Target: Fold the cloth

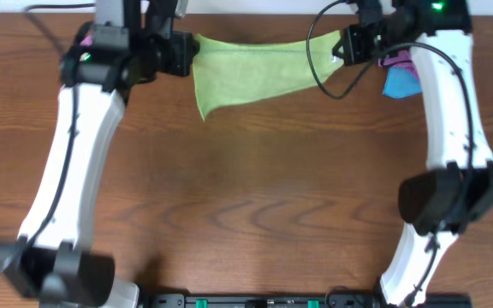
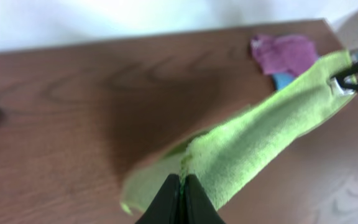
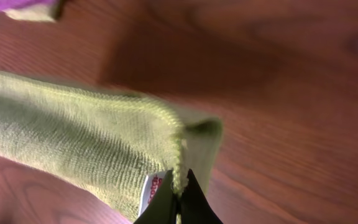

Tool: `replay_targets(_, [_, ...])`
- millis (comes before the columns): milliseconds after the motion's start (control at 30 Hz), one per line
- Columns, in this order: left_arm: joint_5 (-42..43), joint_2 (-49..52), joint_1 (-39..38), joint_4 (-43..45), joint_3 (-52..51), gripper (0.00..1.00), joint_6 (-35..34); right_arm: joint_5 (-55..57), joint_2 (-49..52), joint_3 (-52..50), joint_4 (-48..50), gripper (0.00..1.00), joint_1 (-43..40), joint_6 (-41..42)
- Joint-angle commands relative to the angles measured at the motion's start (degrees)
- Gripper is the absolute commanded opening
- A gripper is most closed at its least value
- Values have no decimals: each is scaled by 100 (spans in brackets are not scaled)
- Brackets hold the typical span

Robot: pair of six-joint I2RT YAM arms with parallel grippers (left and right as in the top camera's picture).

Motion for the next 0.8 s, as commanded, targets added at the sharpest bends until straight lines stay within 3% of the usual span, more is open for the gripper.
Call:
replay_targets(0, [-146,-531,-22,-256,48,6,256,177,-750,133,-101,2,-63,-232])
replay_targets(200, [-245,-1272,-334,-957,44,6,343,304,-1746,105,-417,2,-42,-173])
replay_targets(367, [-1093,-1950,-990,-1473,44,6,343,382,-2734,-264,-544,2,-44,-120])
replay_targets(567, [-2142,-2691,-1545,-1585,-201,6,278,662,-4107,-1613,-125,2,-15,22])
replay_targets(767, [-2011,-2763,-1690,-1725,-955,6,-94,675,-4811,-3274,-55,1,35,199])
